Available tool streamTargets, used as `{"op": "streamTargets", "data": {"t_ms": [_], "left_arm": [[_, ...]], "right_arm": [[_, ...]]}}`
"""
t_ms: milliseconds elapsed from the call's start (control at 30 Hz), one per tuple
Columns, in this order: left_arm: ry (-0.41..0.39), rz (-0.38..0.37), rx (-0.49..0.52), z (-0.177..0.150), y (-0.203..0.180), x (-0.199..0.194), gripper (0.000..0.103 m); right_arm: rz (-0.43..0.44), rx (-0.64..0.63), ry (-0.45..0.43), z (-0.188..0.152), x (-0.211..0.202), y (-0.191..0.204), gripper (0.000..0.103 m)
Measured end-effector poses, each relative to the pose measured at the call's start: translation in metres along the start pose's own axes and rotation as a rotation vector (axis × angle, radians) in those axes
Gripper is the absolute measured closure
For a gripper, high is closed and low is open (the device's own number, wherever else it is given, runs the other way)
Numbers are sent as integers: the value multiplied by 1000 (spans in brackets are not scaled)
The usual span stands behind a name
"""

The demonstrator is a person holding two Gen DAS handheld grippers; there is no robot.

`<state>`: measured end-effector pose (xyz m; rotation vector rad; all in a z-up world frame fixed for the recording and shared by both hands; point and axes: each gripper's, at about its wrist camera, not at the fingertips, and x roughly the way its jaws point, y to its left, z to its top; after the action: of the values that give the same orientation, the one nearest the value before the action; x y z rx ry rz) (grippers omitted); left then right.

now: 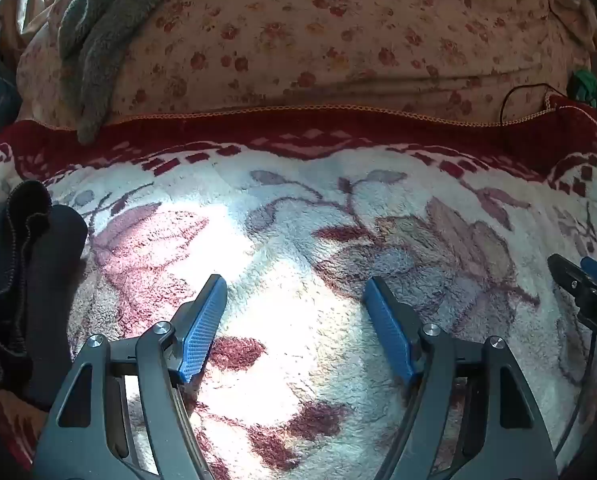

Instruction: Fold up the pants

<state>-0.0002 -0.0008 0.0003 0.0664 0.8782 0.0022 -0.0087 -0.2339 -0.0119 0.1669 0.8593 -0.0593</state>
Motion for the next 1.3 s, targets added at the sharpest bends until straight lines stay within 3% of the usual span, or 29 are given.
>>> {"op": "streamTargets", "data": {"t_ms": [1300], "left_arm": [[3,-18,-15,0,0,0,31]], "right_arm": [[-17,-16,-3,-1,1,-2,22]]}}
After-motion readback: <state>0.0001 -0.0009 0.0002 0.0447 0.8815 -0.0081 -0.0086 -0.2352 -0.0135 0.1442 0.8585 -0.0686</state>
